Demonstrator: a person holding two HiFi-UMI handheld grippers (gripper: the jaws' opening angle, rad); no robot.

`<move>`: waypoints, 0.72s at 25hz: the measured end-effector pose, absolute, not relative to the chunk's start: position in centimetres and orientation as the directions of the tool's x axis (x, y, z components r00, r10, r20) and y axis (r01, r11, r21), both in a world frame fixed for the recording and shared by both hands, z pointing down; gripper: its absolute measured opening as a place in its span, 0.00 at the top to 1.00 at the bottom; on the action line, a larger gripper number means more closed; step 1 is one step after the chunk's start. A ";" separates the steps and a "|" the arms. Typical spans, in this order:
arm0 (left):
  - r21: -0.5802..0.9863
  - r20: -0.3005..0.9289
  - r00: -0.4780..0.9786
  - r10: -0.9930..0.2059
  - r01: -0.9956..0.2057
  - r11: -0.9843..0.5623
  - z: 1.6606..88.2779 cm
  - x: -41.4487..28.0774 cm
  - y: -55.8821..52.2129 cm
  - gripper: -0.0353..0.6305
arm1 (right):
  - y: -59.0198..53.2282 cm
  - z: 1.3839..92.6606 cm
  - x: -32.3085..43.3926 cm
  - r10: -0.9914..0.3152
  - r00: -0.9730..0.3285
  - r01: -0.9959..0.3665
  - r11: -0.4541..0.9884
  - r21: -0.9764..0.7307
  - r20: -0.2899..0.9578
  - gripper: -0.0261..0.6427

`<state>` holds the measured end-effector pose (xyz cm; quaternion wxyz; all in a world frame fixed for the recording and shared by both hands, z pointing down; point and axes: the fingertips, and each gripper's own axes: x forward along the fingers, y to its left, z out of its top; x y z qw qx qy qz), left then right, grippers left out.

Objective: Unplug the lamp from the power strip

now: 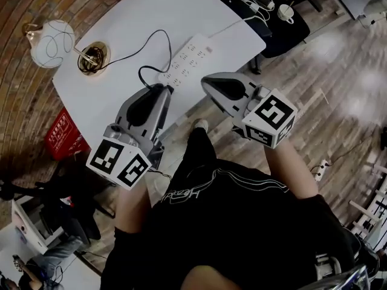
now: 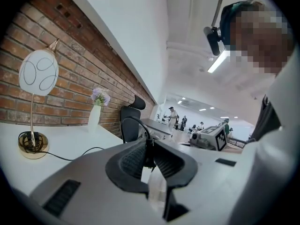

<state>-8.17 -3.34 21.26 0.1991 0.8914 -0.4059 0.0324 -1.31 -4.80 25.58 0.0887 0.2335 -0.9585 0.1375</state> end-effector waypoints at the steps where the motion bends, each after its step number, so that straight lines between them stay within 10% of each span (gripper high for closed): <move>1: 0.324 0.213 0.671 -0.710 -0.734 -0.597 20.7 -7.8 -2.4 0.88 | -3.8 24.9 -1.0 -0.426 -0.875 -0.472 0.856 -0.212 0.228 0.97; 18: 0.235 0.217 0.607 -0.765 -0.793 -0.562 16.1 -6.4 9.3 0.88 | 7.9 16.6 1.1 -0.380 -0.917 -0.395 0.907 -0.144 0.119 0.97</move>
